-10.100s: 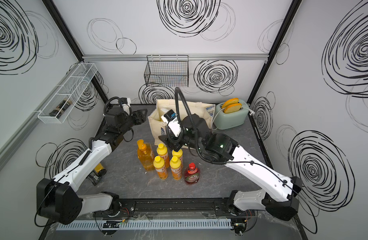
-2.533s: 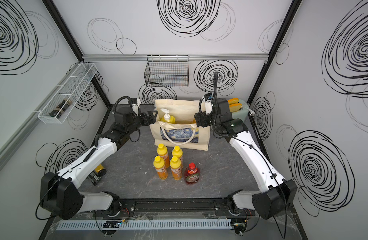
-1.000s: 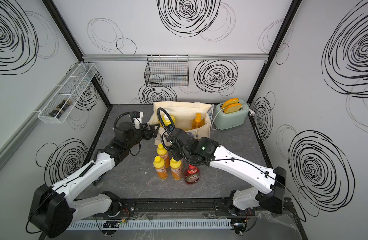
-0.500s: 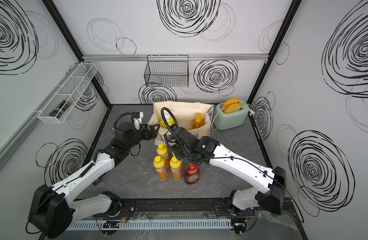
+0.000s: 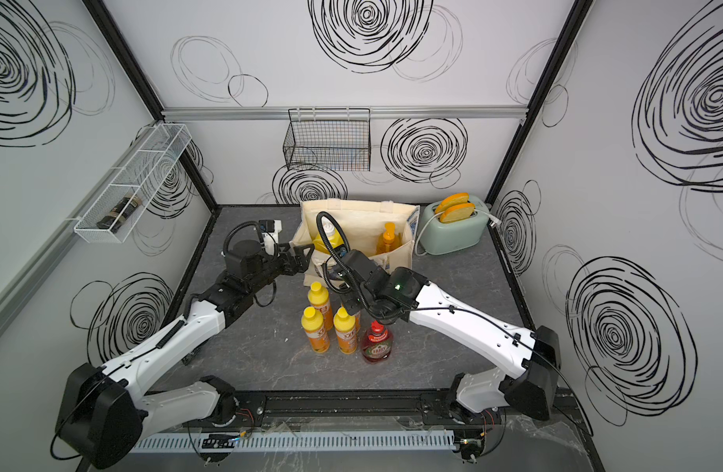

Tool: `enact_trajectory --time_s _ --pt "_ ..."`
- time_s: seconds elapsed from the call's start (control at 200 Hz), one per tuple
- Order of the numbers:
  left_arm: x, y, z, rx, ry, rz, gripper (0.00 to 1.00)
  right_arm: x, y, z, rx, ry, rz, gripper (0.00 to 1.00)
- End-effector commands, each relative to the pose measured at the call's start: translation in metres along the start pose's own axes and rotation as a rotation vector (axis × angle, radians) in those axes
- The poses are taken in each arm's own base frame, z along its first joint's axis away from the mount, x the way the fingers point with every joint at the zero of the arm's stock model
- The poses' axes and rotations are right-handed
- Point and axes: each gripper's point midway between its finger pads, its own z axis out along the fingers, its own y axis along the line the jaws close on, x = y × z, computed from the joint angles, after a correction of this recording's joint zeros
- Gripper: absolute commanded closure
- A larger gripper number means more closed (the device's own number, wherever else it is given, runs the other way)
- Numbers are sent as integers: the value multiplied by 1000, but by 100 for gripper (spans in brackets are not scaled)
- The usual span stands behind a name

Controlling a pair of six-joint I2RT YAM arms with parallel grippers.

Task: Pack dish soap into the shopping bag
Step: Pick up the bottle of dish soap at the center of the board, then place the bottle of dish soap in the shopping bag.

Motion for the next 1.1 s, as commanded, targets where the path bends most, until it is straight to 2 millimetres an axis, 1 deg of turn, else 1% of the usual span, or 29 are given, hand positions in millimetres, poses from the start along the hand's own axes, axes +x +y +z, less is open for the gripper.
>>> enact_trajectory --time_s 0.0,0.115,0.185,0.27,0.385,0.56,0.695,0.916,1.096 --pt "-9 -5 -3 24 -41 16 4 3 -12 6 55 22 -2 79" --pt "-10 -5 -3 25 -43 17 4 -6 -18 2 65 1 2 85" --pt "-9 -5 -3 25 -42 18 4 -16 -22 -4 67 -22 5 89" --pt "-10 -5 -3 26 -45 20 4 -31 -26 -16 66 -53 1 91" --pt "-9 -5 -2 26 -47 24 4 -55 -27 -37 56 -109 -9 94" --pt "-6 -3 0 22 -41 29 4 -90 -26 -78 32 -193 -33 96" --pt "-6 -4 1 25 -40 29 4 -118 -24 -114 1 -278 -46 97" --pt "-6 -4 1 25 -43 32 4 -166 -17 -183 -78 -488 -48 100" --pt "-3 -4 4 25 -31 39 4 -197 -18 -228 -94 -648 -46 100"
